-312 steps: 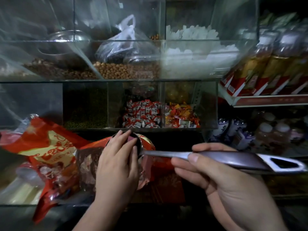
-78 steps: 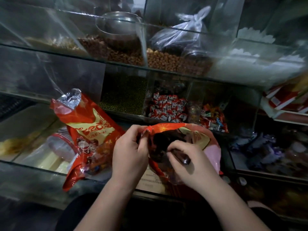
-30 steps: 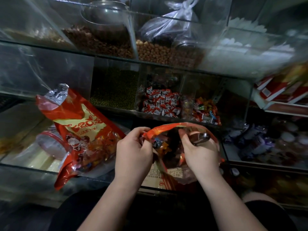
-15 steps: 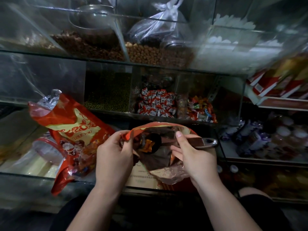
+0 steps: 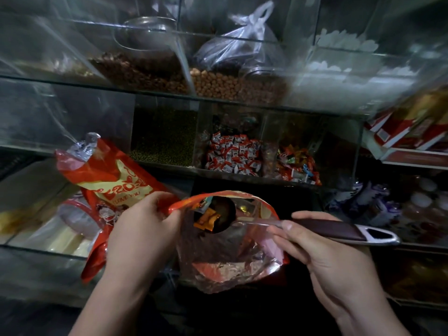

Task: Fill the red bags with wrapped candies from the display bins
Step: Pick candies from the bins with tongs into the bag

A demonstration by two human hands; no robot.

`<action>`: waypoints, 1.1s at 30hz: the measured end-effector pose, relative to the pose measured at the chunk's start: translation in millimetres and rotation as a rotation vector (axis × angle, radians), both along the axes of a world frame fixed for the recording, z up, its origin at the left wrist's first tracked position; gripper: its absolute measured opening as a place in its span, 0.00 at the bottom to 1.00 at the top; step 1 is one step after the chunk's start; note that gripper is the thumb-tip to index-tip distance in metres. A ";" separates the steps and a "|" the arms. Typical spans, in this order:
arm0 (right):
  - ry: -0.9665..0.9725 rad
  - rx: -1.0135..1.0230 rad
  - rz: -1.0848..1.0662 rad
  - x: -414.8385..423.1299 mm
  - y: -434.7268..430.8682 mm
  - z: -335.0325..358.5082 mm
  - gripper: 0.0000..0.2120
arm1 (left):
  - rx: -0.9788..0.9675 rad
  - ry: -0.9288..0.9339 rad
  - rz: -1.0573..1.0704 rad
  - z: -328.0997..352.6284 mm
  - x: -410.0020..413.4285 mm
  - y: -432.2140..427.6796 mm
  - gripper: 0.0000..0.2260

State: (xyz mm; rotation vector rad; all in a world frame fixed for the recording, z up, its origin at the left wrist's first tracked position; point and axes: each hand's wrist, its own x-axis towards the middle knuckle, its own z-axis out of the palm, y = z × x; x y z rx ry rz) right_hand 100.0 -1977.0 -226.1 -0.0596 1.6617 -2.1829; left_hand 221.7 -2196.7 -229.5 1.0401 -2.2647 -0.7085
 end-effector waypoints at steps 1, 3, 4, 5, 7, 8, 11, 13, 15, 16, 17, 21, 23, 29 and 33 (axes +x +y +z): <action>0.015 0.004 -0.001 0.5 1.4 1.7 0.13 | -0.052 0.056 0.018 1.8 3.1 4.2 0.17; 0.040 0.005 0.003 0.2 2.1 2.4 0.05 | -0.205 0.283 -0.049 5.2 6.3 20.8 0.16; 0.052 0.013 -0.002 -0.4 2.8 1.8 0.07 | -0.277 0.375 -0.128 4.1 4.8 32.9 0.13; 0.052 0.021 -0.007 -0.2 3.1 3.0 0.09 | -0.306 0.424 -0.225 -1.1 1.9 44.4 0.09; 0.042 0.021 -0.019 -0.5 4.5 5.6 0.09 | -0.223 0.373 -0.341 -17.0 -7.7 57.8 0.05; 0.038 0.010 -0.018 -0.6 6.3 6.7 0.07 | -0.155 0.302 -0.342 -25.6 -13.2 59.9 0.06; 0.025 0.000 -0.022 -0.8 14.6 10.4 0.05 | -0.039 0.071 -0.250 -45.0 -24.5 57.5 0.15; 0.021 0.004 -0.008 -1.5 20.3 12.6 0.05 | -0.034 0.038 -0.227 -50.7 -28.6 53.8 0.19; 0.017 -0.004 0.022 -1.6 23.9 15.8 0.05 | -0.033 -0.013 -0.221 -51.3 -33.0 50.5 0.22; 0.017 -0.007 0.039 -1.5 24.9 17.5 0.05 | -0.014 -0.046 -0.223 -50.2 -35.1 49.1 0.22; 0.013 -0.014 0.053 -1.2 25.8 19.7 0.06 | 0.001 -0.077 -0.230 -48.7 -36.8 48.2 0.22; 0.011 -0.035 0.091 0.1 29.9 29.4 0.08 | -0.050 -0.111 -0.263 -43.7 -35.9 51.4 0.15; 0.018 -0.045 0.104 0.2 32.9 34.0 0.10 | -0.087 -0.096 -0.244 -42.1 -31.8 54.2 0.17; 0.044 -0.118 0.180 -0.4 41.7 48.6 0.15 | -0.223 0.021 -0.267 -20.7 -25.4 53.0 0.16; 0.085 -0.194 0.122 -4.9 52.0 61.5 0.14 | -0.331 0.147 -0.343 3.6 -35.1 53.5 0.13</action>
